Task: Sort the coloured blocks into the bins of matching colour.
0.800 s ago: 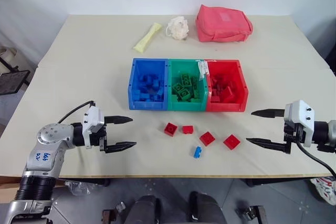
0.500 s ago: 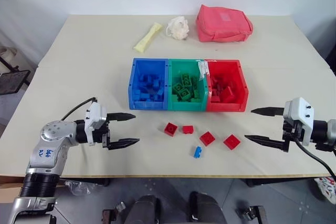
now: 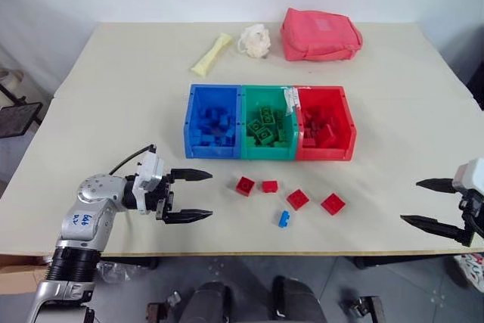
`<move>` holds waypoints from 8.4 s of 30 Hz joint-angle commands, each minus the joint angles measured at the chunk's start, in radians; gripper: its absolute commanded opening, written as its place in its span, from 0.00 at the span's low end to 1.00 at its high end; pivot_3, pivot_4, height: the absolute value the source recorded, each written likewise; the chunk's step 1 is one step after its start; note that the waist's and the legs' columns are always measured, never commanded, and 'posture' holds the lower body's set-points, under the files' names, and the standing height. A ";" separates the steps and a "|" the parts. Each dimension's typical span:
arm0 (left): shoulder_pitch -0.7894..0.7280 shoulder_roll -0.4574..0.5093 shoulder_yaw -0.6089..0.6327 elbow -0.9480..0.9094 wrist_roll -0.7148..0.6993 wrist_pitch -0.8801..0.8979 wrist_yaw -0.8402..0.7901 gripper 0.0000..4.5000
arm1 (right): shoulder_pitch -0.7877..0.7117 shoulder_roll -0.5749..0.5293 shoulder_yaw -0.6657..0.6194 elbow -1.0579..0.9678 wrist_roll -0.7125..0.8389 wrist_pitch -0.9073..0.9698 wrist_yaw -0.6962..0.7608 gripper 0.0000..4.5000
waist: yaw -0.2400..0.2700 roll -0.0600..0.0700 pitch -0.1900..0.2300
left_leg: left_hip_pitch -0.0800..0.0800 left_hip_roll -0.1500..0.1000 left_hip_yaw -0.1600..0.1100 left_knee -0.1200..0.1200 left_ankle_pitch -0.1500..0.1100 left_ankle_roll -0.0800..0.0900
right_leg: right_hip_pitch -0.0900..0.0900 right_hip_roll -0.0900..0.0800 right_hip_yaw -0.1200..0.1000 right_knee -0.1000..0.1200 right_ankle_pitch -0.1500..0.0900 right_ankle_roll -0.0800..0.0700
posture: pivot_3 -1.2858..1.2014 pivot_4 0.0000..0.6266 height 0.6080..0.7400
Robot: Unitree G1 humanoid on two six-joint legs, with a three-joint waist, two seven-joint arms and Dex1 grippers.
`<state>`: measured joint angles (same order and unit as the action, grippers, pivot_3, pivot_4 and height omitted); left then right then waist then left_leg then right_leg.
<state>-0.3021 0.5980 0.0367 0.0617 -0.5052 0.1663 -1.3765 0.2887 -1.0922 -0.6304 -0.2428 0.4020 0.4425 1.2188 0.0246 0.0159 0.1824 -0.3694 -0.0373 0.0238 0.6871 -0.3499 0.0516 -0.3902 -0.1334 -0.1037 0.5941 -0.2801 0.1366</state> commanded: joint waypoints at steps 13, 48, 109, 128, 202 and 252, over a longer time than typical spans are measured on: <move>0.142 -0.007 0.062 -0.157 -0.067 -0.040 0.004 1.00 | -0.280 0.029 0.418 -0.191 0.026 0.136 -0.130 1.00 | 0.001 0.000 0.000 | -0.002 -0.001 -0.005 0.002 0.000 -0.001 | 0.000 -0.003 0.002 0.000 0.000 0.000 | 0.52 0.24 1.00; 0.179 -0.045 0.055 -0.198 -0.065 -0.108 0.135 1.00 | -1.001 0.310 0.642 0.347 -0.156 0.025 -0.334 0.40 | -0.006 0.001 0.001 | -0.004 -0.002 -0.008 0.004 -0.001 -0.001 | 0.000 -0.001 -0.001 0.001 0.000 -0.001 | 0.52 0.24 1.00; 0.324 0.027 0.149 -0.180 -0.032 -0.175 0.145 1.00 | -0.711 0.311 0.844 0.178 -0.189 -0.089 -0.056 0.71 | -0.004 0.001 0.002 | -0.003 0.000 -0.007 0.005 -0.002 -0.001 | -0.001 -0.001 -0.001 0.003 0.000 -0.001 | 0.52 0.24 1.00; 0.156 -0.005 0.087 -0.023 -0.009 -0.228 0.074 1.00 | -0.928 0.319 0.605 0.220 -0.123 -0.001 -0.235 0.43 | -0.008 0.001 0.002 | -0.003 0.000 -0.006 0.005 -0.002 -0.002 | -0.002 0.000 -0.003 0.004 0.000 -0.001 | 0.52 0.24 1.00; 0.198 -0.066 -0.220 -0.491 0.092 0.128 0.384 1.00 | -0.460 0.123 0.619 -0.012 0.022 -0.140 0.126 1.00 | 0.002 0.001 0.002 | -0.002 -0.001 -0.010 0.007 -0.003 0.000 | 0.005 -0.002 -0.001 -0.001 0.000 -0.001 | 0.52 0.24 1.00; -0.097 -0.333 -0.547 -0.199 0.487 0.021 0.597 0.28 | -0.259 0.074 0.333 -0.048 0.058 -0.103 0.049 1.00 | 0.028 0.002 0.003 | -0.001 -0.001 -0.015 0.011 -0.003 0.000 | 0.013 -0.001 -0.002 -0.005 0.000 -0.001 | 0.52 0.24 1.00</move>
<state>-0.4069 0.2799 -0.5325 -0.1059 -0.0097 0.2149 -0.7963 0.0288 -0.9991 -0.2497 -0.2751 0.4418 0.3499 1.2636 0.0526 0.0177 0.1853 -0.3707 -0.0386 0.0086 0.6983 -0.3526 0.0513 -0.3777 -0.1341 -0.1052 0.5891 -0.2804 0.1358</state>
